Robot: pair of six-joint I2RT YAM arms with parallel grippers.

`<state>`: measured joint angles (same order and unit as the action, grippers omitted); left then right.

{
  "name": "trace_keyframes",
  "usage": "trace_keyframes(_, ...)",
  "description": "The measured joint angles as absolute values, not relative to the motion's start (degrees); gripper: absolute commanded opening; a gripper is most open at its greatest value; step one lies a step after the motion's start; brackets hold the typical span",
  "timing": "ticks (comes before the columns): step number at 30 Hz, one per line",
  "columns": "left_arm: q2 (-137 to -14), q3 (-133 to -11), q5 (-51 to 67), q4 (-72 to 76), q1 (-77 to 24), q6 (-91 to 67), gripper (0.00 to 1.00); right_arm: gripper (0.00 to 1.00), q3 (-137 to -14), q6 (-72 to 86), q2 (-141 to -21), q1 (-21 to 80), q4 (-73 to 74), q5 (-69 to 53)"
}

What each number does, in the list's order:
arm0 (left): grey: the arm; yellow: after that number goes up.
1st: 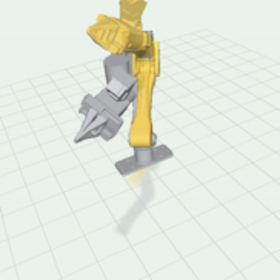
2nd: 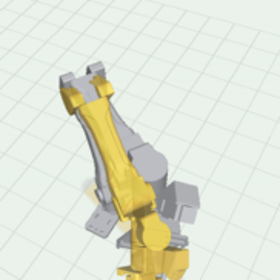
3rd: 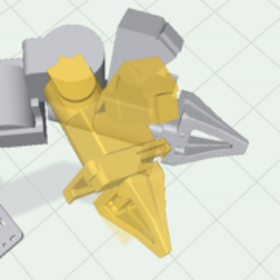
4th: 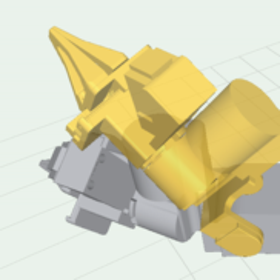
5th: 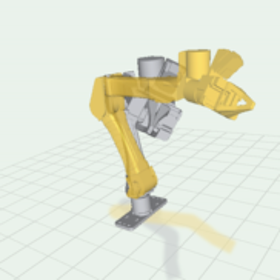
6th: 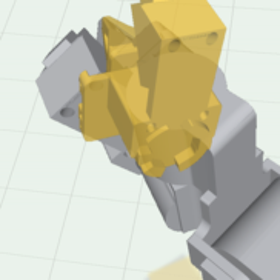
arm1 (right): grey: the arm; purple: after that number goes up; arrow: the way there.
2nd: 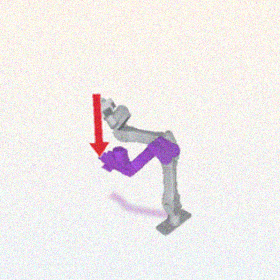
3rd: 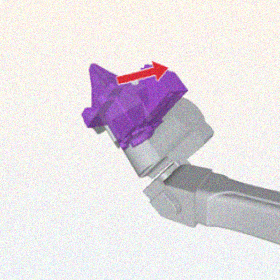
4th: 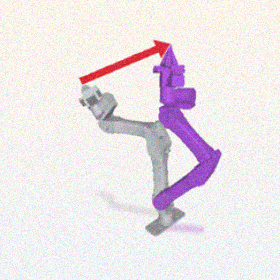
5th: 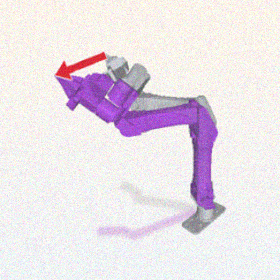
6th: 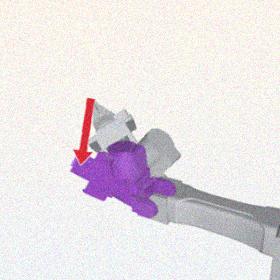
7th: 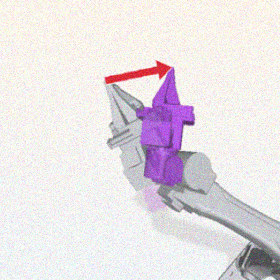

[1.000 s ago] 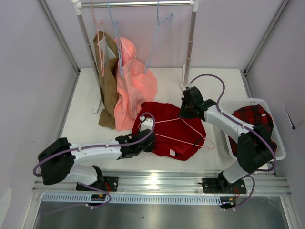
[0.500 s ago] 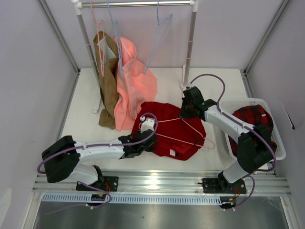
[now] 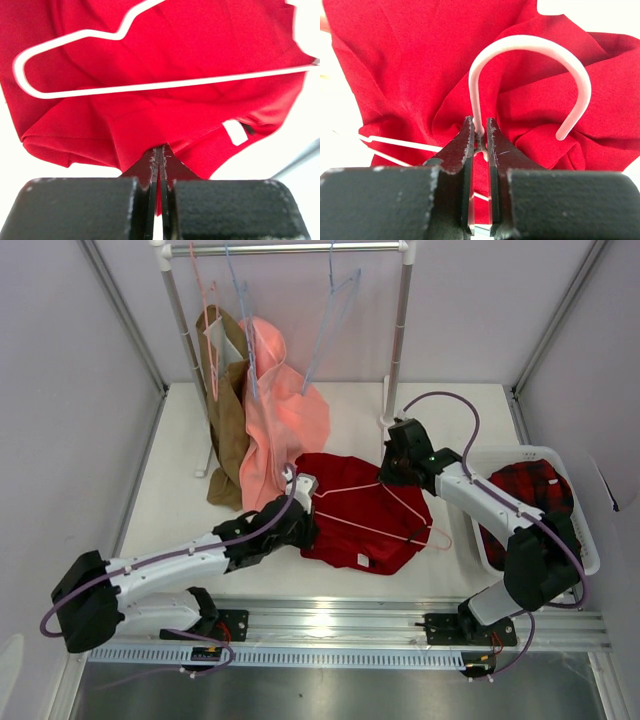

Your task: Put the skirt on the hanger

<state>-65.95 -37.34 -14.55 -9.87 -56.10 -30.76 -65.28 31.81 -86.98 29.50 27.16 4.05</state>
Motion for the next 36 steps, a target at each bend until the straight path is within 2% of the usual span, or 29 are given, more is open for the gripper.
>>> trace_keyframes(11,-61.4,-34.2,1.5,-7.5,-51.4,-29.5,0.00,0.00,-65.3,31.8,-85.6,29.5,27.2,4.3)
trace_keyframes(13,-61.4,-34.2,2.4,-7.4,-52.3,-29.5,0.05,0.00,-65.3,31.8,-85.6,29.5,27.2,4.3)
trace_keyframes(14,-61.4,-34.2,2.7,-7.4,-52.9,-29.5,0.14,0.00,-65.3,31.8,-85.6,29.5,27.2,4.3)
trace_keyframes(16,-61.4,-34.2,2.8,-7.5,-54.3,-29.6,0.19,0.00,-65.3,31.8,-85.6,29.5,27.2,4.3)
trace_keyframes(17,-61.4,-34.2,2.5,-7.6,-55.0,-29.7,0.21,0.00,-65.3,31.8,-85.6,29.5,27.2,4.3)
trace_keyframes(22,-61.9,-34.2,-1.6,-10.0,-58.2,-30.4,0.16,0.00,-65.3,31.8,-85.6,29.5,27.2,4.3)
trace_keyframes(27,-65.0,-34.5,-9.1,-13.5,-61.2,-33.1,0.23,0.00,-65.3,31.7,-85.7,29.6,27.2,4.3)
trace_keyframes(36,-70.3,-35.0,-20.0,-14.1,-61.4,-37.1,0.27,0.00,-65.3,31.5,-85.8,29.6,27.2,4.3)
